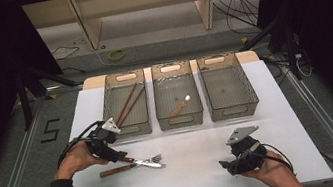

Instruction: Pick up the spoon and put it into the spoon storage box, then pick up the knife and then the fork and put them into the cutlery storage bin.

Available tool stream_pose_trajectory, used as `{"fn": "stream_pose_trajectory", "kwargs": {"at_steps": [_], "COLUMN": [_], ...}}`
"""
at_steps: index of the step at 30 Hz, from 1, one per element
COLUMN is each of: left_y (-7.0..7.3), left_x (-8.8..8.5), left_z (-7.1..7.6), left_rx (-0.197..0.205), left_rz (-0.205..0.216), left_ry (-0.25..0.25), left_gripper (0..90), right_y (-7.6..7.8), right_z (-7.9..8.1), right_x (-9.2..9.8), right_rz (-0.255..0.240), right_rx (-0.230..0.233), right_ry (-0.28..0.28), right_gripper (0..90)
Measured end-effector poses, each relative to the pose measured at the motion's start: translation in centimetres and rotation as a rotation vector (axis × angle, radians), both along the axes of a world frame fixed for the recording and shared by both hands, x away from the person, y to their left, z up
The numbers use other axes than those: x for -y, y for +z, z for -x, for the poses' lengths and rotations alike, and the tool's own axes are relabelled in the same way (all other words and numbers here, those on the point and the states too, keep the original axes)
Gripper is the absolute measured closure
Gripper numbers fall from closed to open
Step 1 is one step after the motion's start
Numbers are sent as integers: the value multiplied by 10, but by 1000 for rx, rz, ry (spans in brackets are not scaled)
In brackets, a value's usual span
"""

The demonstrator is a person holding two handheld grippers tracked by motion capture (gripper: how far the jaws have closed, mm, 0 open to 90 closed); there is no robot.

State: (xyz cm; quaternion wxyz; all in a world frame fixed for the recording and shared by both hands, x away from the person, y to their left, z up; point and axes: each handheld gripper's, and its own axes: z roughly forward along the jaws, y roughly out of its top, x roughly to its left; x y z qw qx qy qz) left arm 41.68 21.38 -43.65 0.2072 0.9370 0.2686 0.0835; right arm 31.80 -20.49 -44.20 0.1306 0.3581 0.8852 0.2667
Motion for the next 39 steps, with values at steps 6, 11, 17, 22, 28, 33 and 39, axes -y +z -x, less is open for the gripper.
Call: {"fn": "stream_pose_trajectory", "kwargs": {"at_steps": [6,11,17,22,28,33,39], "left_y": [-2,-4,-7,-12,-18,-23,-27], "left_x": [1,0,1,0,2,3,5], "left_z": [-1,-3,-4,-6,-7,-8,-10], "left_rx": [-7,-16,-31,-52,-65,-74,-87], "left_rz": [-22,-38,-51,-62,-71,-90,-103], "left_ry": [-18,-18,-34,-32,-39,-57,-69], "left_gripper": [288,295,306,314,321,334,338], "right_y": [0,0,0,0,-1,-1,-1], "right_z": [-1,-1,-1,-1,-1,-1,-1], "right_x": [1,2,2,2,2,2,1], "right_rz": [-2,-5,-4,-2,-2,-2,-1], "right_rx": [-1,-1,-4,-5,-6,-8,-9], "right_ry": [3,1,-1,1,-1,1,2], "right_gripper": [314,315,315,315,314,315,315]}}
